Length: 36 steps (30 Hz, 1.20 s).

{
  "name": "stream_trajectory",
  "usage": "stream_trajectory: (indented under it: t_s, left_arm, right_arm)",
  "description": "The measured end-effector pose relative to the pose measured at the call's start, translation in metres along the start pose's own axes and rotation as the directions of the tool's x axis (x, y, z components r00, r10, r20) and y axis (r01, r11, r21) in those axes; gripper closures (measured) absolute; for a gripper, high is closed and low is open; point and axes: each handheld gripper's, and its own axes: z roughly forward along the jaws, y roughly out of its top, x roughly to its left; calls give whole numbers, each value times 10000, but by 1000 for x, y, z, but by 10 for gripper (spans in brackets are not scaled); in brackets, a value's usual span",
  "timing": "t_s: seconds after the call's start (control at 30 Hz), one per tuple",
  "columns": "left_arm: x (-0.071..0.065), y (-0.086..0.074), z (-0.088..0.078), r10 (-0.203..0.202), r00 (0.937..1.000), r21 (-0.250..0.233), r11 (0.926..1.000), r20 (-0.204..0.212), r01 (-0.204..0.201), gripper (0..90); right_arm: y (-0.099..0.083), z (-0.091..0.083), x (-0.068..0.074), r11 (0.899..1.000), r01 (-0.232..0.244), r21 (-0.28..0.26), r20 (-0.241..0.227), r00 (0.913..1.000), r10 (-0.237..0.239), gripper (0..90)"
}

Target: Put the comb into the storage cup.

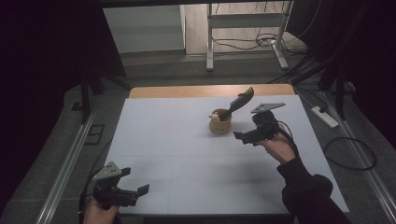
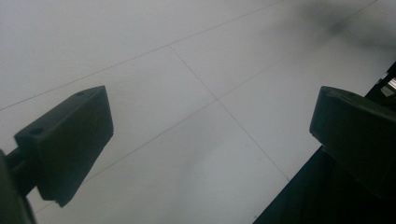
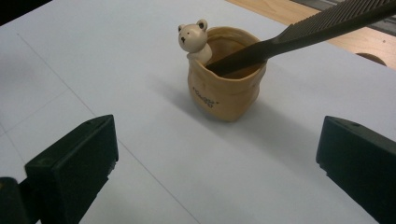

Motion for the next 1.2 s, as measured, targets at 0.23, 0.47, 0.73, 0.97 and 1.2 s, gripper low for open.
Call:
stream_trajectory:
  t_s: [0.23,0.47,0.73,0.97,1.2]
  left_arm:
    - [0,0,0,20,10000,7,10000,3,-20,1]
    - [0,0,0,5,10000,-2,10000,4,-5,2]
    - [0,0,0,16,10000,-11,10000,7,-16,2]
    - [0,0,0,10,10000,-37,10000,26,-10,3]
    - [0,0,-1,-8,10000,-49,10000,27,8,4]
  right_arm:
    - [-5,-5,4,9999,108,48,-111,9999,-107,0]
    - [-8,-12,11,9995,317,69,-165,9994,-316,0]
    - [-12,-17,17,9988,491,43,-81,9988,-491,0]
    - [-16,-22,19,9987,493,93,-40,9988,-493,0]
    - [-22,-25,22,9979,611,207,-240,9979,-606,0]
